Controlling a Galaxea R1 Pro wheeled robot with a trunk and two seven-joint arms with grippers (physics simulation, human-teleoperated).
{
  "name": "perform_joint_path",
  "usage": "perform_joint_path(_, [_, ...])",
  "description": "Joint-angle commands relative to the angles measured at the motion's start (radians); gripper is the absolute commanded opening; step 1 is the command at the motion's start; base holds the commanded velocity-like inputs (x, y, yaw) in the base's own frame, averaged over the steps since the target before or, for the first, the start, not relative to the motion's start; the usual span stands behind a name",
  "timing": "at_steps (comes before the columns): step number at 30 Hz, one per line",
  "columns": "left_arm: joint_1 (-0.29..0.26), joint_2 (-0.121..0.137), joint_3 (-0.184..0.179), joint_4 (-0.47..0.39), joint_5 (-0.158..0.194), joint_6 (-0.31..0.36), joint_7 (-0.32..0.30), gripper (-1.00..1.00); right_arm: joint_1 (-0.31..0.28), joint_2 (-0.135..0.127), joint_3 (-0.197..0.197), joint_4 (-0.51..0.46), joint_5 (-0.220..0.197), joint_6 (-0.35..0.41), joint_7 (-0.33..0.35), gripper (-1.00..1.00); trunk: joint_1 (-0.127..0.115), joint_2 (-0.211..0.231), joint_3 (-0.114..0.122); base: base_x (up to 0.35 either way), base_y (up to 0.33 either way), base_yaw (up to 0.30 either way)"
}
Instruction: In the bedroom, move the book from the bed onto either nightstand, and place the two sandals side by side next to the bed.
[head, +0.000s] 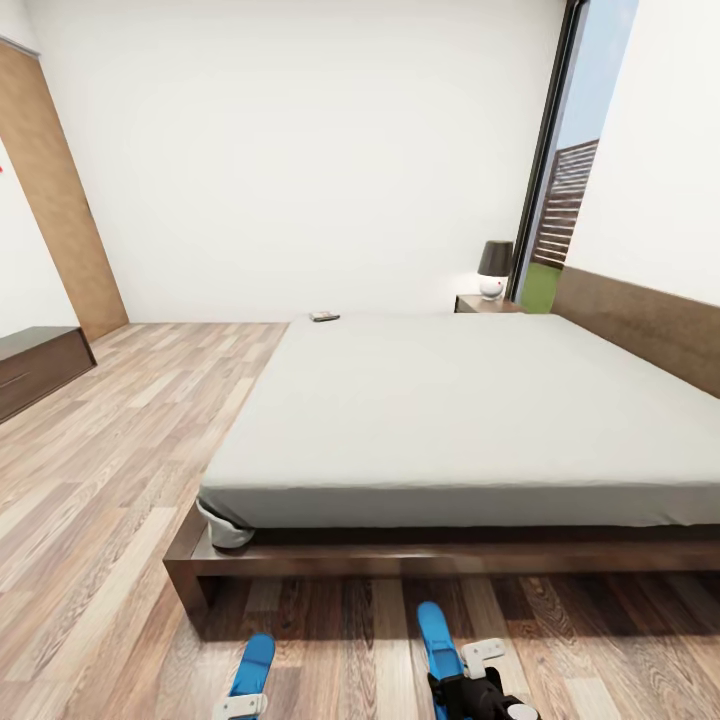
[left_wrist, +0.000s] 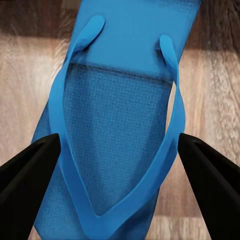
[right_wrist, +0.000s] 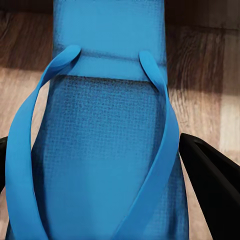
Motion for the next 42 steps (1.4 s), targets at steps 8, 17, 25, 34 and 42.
perform_joint_path(8, [-0.001, 0.0, -0.009, 0.001, 0.008, -0.004, 0.006, -1.0, -0.001, -0.001, 0.004, 0.001, -0.01, -0.002, 0.002, -1.0, 0.0, 0.0, -0.001, 0.0, 0.0, 0.0])
perform_joint_path(17, [0.007, 0.013, -0.008, -0.004, 0.009, 0.013, 0.01, -1.0, -0.004, 0.006, -0.001, 0.005, -0.005, 0.011, -0.004, -1.0, 0.0, 0.0, -0.001, 0.0, 0.0, 0.0])
perform_joint_path(25, [0.011, 0.022, -0.008, -0.007, 0.011, 0.114, 0.016, -1.0, -0.004, 0.012, -0.004, 0.005, 0.003, 0.113, -0.012, -1.0, 0.0, 0.0, -0.001, 0.0, 0.0, 0.0])
perform_joint_path(34, [0.008, 0.026, -0.008, -0.007, 0.011, 0.186, 0.019, -1.0, -0.009, 0.007, -0.006, -0.004, 0.003, 0.225, -0.015, -1.0, 0.0, 0.0, -0.001, 0.0, 0.0, 0.0])
perform_joint_path(42, [-0.014, 0.028, -0.01, -0.016, 0.01, 0.248, 0.021, -1.0, -0.019, 0.008, -0.007, -0.006, 0.007, 0.253, -0.033, -1.0, 0.0, 0.0, -0.001, 0.0, 0.0, 0.0])
